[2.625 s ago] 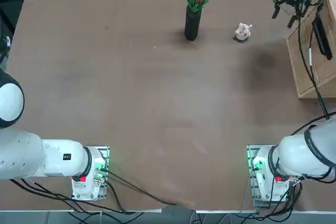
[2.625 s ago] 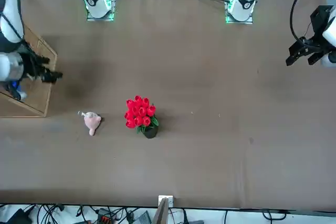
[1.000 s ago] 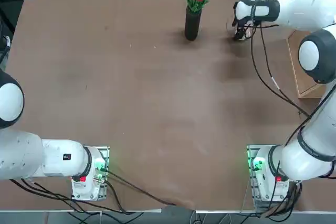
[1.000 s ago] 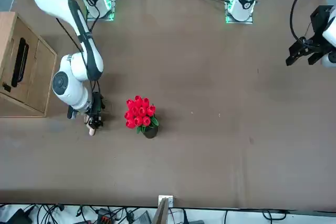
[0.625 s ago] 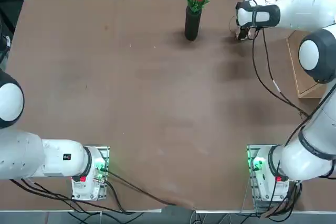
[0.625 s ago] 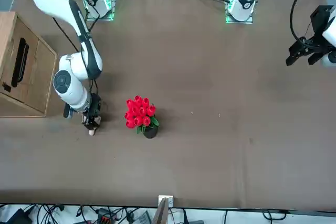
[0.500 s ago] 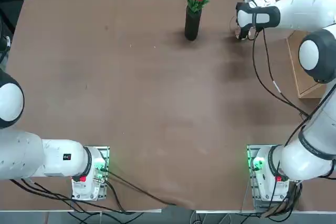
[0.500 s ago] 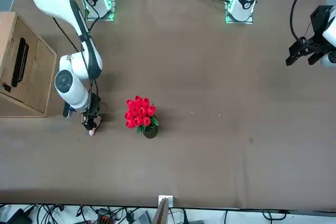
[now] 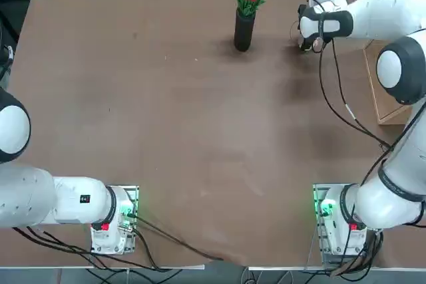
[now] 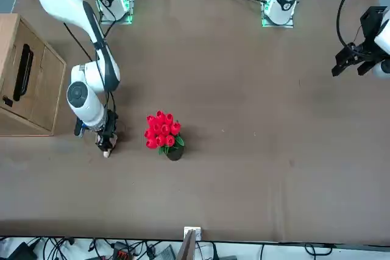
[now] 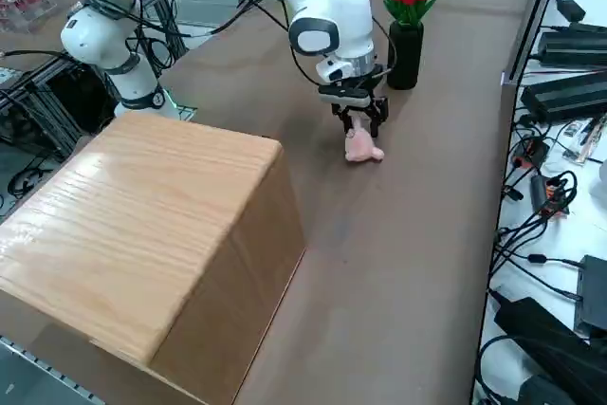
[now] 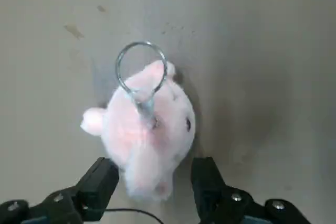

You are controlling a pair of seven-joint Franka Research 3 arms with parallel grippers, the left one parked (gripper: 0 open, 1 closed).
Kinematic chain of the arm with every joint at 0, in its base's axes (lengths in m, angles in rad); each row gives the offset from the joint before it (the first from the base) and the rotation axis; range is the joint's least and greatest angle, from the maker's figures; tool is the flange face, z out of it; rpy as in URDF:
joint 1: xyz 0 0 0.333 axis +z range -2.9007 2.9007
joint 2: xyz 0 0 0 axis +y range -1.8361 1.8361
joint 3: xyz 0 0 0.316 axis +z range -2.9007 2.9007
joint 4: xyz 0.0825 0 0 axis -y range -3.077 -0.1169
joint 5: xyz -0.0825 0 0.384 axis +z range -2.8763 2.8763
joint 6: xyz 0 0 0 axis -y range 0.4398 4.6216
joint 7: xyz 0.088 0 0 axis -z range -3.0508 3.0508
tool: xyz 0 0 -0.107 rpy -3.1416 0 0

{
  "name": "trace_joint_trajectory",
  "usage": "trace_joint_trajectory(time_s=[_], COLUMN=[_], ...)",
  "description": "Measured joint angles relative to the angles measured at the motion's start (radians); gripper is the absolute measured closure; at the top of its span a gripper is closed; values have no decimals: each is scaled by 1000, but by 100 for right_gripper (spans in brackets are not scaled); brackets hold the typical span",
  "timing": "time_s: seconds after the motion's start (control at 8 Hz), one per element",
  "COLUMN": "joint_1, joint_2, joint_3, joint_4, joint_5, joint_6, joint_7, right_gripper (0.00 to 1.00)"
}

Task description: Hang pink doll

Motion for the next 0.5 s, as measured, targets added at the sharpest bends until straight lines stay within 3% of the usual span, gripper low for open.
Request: trace_joint_trajectory(time_s=[0.12,0.38,0.5], joint_1=[0,0,1], joint_2=[8,12,12], joint_3=[0,0,0], joint_4=[0,0,0], joint_5=[0,-1,-2], joint_6=[15,24,24], joint_7=[1,3,3], right_gripper=[27,70,83])
